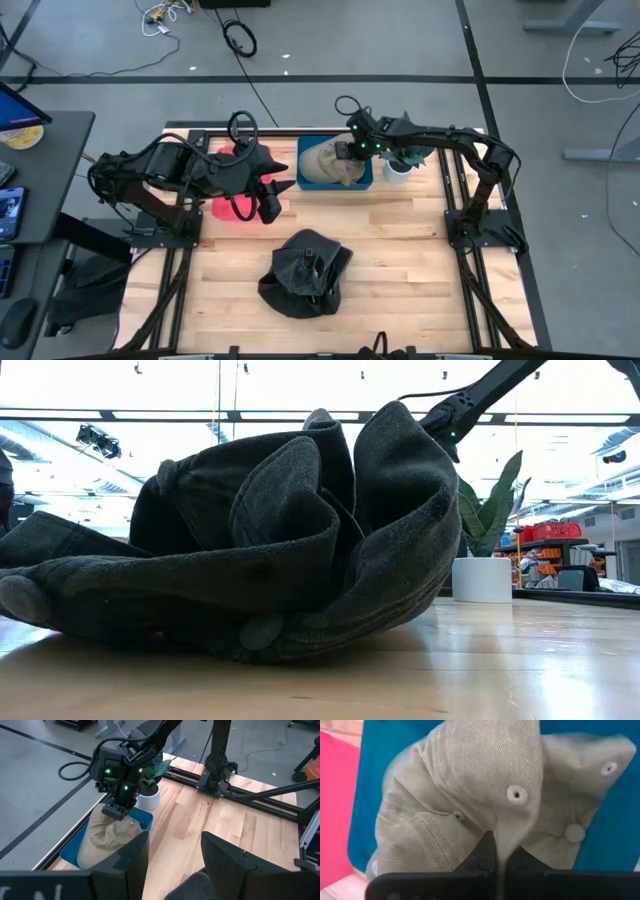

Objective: Pick & Place hat
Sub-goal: Put the brown cap into the blue bin, then put the top black cap into the red bin

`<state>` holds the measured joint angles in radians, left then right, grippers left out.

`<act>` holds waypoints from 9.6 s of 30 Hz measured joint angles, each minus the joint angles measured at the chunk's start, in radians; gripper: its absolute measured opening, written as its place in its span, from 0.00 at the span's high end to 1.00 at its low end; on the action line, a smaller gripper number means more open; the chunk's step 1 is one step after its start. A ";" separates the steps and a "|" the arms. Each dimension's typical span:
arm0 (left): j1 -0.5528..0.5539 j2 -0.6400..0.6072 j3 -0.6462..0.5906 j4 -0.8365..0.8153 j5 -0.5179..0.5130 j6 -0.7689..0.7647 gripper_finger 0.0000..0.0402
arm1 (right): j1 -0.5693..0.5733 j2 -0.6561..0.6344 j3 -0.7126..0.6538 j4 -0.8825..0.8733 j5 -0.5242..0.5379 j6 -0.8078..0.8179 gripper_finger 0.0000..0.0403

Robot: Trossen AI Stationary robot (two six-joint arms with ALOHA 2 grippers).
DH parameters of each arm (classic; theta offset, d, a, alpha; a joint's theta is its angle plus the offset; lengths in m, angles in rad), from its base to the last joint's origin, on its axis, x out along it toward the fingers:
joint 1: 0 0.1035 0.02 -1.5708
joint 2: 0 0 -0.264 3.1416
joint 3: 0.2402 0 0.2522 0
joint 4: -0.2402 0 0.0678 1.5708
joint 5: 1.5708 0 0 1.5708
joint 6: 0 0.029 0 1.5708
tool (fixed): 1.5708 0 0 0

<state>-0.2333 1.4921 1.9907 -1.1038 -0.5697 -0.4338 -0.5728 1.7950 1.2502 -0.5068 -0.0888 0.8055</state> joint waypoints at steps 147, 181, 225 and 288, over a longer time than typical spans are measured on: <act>-0.220 0.481 -0.272 -0.296 0.418 0.315 0.98 | 0.668 -0.366 0.043 -0.203 -0.006 -0.264 0.94; -0.108 -0.100 -0.271 -0.187 -0.799 -1.125 0.98 | 0.668 -0.366 0.043 -0.139 0.021 -0.291 0.94; -0.082 -0.551 -1.160 -0.095 -0.670 -1.590 0.98 | 0.668 -0.366 0.043 0.011 0.020 -0.162 0.94; 0.212 -0.591 -1.653 0.843 -0.232 -0.941 0.98 | 0.631 -0.366 0.043 0.058 0.032 -0.119 0.94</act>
<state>-0.0213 0.9009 0.3378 -0.2607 -0.8015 -1.3747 0.0586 1.4288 1.2934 -0.4488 -0.0566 0.6870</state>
